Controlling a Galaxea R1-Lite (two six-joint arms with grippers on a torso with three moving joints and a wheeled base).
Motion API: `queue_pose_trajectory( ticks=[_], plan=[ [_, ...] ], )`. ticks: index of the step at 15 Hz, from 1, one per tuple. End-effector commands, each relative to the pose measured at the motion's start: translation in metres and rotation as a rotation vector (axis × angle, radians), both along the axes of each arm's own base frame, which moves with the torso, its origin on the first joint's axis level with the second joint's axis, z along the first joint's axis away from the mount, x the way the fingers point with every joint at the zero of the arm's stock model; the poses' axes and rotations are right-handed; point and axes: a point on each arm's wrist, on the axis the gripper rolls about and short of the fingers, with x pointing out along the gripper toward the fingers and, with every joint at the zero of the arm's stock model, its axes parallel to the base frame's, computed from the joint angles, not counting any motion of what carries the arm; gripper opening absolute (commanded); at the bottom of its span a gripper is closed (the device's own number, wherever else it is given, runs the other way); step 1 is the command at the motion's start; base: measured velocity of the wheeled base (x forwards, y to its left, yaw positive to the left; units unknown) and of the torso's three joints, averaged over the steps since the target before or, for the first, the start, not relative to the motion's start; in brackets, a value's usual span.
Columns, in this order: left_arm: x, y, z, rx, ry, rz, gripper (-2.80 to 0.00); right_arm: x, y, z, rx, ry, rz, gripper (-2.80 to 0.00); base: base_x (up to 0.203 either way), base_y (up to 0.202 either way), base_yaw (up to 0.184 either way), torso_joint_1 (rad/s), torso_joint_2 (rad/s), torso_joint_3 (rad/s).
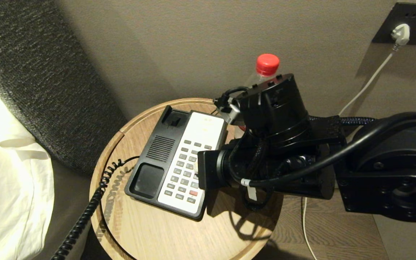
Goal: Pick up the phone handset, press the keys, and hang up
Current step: Dial the number
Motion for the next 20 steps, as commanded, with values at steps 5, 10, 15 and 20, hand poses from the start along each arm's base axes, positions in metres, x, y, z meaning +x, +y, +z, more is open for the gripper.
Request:
queue_pose_trajectory(
  ticks=[5, 10, 15, 20],
  plan=[
    [-0.001, 0.001, -0.001, -0.002, 0.007, -0.001, -2.8, 0.0, -0.001, -0.007, -0.043, -0.011, 0.015, -2.8, 0.0, 0.0, 0.0, 0.0, 0.0, 0.0],
    [-0.002, 0.001, -0.002, -0.004, 0.005, -0.001, -2.8, 0.001, 0.0, -0.011, -0.062, -0.032, 0.02, -2.8, 0.0, 0.0, 0.0, 0.0, 0.0, 0.0],
    [-0.004, 0.003, -0.003, -0.008, 0.0, -0.001, -2.8, 0.0, -0.002, -0.007, -0.059, -0.035, 0.018, -2.8, 0.0, 0.0, 0.0, 0.0, 0.0, 0.0],
    [-0.006, 0.004, -0.004, -0.016, 0.0, 0.003, -2.8, -0.01, -0.011, 0.012, 0.011, -0.036, 0.016, -2.8, 0.0, 0.0, 0.0, 0.0, 0.0, 0.0]
  ],
)
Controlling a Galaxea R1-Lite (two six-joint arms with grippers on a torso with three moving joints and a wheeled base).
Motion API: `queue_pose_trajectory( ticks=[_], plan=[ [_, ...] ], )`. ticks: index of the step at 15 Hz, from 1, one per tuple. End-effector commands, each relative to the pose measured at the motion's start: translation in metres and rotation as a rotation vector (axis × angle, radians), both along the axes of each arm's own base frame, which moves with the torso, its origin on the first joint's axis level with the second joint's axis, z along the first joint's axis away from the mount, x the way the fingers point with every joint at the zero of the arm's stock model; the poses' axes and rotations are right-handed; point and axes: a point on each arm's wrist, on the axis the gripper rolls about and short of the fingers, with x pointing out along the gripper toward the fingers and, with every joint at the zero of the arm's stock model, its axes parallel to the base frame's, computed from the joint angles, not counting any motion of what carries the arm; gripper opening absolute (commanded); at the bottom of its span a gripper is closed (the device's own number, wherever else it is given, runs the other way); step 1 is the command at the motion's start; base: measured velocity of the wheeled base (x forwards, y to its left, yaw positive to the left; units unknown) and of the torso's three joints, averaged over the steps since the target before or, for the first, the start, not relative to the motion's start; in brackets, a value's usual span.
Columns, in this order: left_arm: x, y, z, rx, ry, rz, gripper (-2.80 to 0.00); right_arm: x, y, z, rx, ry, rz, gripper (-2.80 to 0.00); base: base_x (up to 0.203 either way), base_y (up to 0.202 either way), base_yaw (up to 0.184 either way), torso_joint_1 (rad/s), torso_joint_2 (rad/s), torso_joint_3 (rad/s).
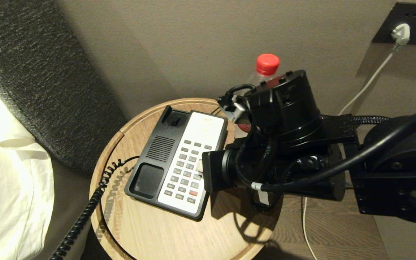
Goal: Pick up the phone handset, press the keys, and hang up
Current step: Dial the number
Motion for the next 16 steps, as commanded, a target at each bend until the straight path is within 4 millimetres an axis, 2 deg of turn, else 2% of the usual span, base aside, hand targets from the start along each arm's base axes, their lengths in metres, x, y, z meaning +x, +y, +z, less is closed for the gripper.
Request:
queue_pose_trajectory(
  ticks=[1, 8, 16],
  plan=[
    [0.0, 0.0, 0.0, 0.0, 0.008, -0.001, -2.8, -0.004, -0.003, 0.007, 0.033, 0.005, 0.001, -2.8, 0.0, 0.0, 0.0, 0.0, 0.0, 0.0],
    [-0.002, 0.001, -0.002, -0.004, 0.003, 0.001, -2.8, 0.003, 0.006, -0.007, -0.002, 0.017, -0.006, -2.8, 0.0, 0.0, 0.0, 0.0, 0.0, 0.0],
    [-0.002, 0.002, -0.002, -0.005, -0.001, -0.001, -2.8, 0.01, 0.005, -0.014, -0.049, -0.014, 0.0, -2.8, 0.0, 0.0, 0.0, 0.0, 0.0, 0.0]
  ],
)
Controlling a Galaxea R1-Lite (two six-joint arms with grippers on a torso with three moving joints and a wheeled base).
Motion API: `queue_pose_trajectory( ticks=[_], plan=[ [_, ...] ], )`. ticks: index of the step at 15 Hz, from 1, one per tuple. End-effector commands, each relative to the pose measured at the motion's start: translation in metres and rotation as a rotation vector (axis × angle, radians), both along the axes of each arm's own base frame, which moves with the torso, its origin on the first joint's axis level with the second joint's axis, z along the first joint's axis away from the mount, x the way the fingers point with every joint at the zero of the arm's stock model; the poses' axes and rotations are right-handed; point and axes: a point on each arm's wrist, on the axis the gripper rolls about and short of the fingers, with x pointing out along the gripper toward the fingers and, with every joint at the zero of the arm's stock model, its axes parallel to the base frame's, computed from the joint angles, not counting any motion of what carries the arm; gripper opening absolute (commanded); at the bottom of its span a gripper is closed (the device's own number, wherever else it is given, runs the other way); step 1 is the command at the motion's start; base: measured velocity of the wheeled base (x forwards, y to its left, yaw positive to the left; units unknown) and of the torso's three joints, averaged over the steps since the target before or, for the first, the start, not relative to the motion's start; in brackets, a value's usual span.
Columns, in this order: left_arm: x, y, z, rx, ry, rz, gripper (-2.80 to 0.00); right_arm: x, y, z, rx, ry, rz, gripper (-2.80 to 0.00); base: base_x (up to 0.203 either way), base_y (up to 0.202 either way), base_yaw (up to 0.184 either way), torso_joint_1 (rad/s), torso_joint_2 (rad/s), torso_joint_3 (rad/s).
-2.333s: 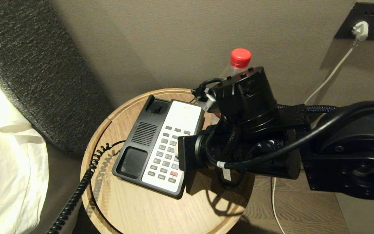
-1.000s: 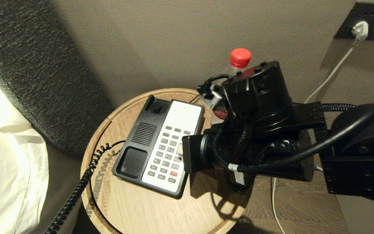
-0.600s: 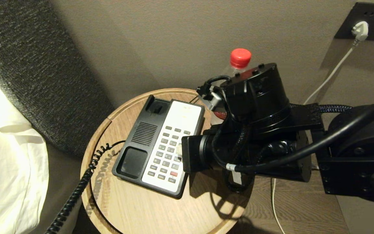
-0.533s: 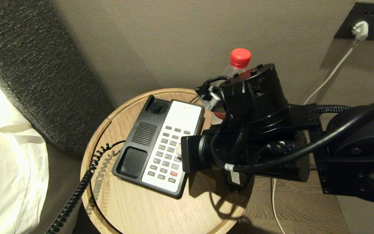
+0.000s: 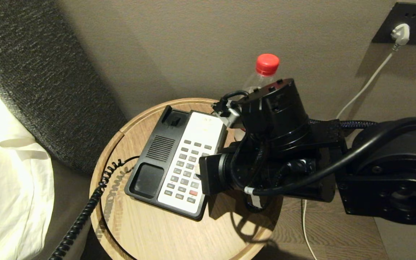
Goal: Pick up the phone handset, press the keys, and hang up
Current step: Dial the number
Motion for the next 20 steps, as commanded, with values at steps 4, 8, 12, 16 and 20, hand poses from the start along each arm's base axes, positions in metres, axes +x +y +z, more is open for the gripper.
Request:
queue_pose_trajectory(
  ticks=[4, 8, 12, 16, 20],
  plan=[
    [0.0, 0.0, -0.001, 0.002, 0.01, -0.003, -2.8, 0.004, 0.0, -0.006, -0.023, 0.002, -0.006, -2.8, 0.0, 0.0, 0.0, 0.0, 0.0, 0.0],
    [-0.001, 0.0, -0.001, -0.001, 0.009, -0.002, -2.8, 0.004, -0.001, -0.004, -0.019, -0.001, -0.008, -2.8, 0.0, 0.0, 0.0, 0.0, 0.0, 0.0],
    [-0.001, 0.001, -0.003, -0.001, 0.009, 0.0, -2.8, -0.002, -0.002, 0.007, 0.018, -0.01, 0.004, -2.8, 0.0, 0.0, 0.0, 0.0, 0.0, 0.0],
    [-0.002, 0.001, -0.003, -0.002, 0.008, 0.002, -2.8, -0.012, 0.0, 0.01, 0.064, 0.042, 0.015, -2.8, 0.0, 0.0, 0.0, 0.0, 0.0, 0.0],
    [-0.003, 0.002, -0.004, -0.004, 0.005, 0.002, -2.8, -0.013, 0.006, 0.003, 0.052, 0.063, 0.037, -2.8, 0.0, 0.0, 0.0, 0.0, 0.0, 0.0]
  ],
)
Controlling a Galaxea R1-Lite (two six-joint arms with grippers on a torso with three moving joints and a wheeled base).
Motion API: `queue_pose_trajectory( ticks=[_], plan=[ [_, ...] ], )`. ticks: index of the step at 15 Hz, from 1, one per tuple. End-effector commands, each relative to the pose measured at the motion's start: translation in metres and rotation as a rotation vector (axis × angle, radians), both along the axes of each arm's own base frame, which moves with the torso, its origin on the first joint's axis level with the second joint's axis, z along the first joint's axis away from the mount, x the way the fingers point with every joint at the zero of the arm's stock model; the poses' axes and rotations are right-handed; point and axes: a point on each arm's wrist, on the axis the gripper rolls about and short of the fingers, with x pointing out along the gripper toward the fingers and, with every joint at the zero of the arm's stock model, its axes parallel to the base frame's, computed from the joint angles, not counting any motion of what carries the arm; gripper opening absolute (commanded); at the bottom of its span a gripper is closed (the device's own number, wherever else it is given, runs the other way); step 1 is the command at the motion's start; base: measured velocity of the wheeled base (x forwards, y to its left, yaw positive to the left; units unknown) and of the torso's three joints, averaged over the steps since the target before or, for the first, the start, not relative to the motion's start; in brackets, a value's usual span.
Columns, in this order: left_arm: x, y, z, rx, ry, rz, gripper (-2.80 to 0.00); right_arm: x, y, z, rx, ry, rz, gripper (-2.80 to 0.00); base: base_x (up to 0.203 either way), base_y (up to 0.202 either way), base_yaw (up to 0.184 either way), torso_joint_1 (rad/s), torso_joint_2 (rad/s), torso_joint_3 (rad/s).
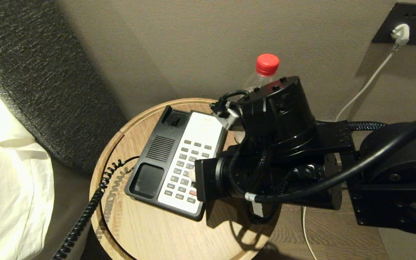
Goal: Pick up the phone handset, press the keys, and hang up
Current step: Dial the number
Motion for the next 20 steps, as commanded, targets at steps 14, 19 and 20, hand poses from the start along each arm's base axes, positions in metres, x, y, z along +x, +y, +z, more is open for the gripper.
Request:
queue_pose_trajectory(
  ticks=[14, 19, 20],
  plan=[
    [-0.001, 0.0008, -0.0033, 0.001, 0.009, -0.003, -2.8, 0.0071, -0.0005, -0.0038, -0.043, -0.043, -0.007, -2.8, 0.0, 0.0, 0.0, 0.0, 0.0, 0.0],
    [-0.0008, 0.0007, -0.0034, 0.001, 0.008, -0.002, -2.8, 0.008, -0.0003, -0.0117, -0.073, -0.035, -0.008, -2.8, 0.0, 0.0, 0.0, 0.0, 0.0, 0.0],
    [-0.0006, 0.0005, -0.0039, 0.003, 0.011, -0.004, -2.8, 0.0073, -0.0004, -0.0128, -0.08, -0.033, -0.007, -2.8, 0.0, 0.0, 0.0, 0.0, 0.0, 0.0]
  ],
)
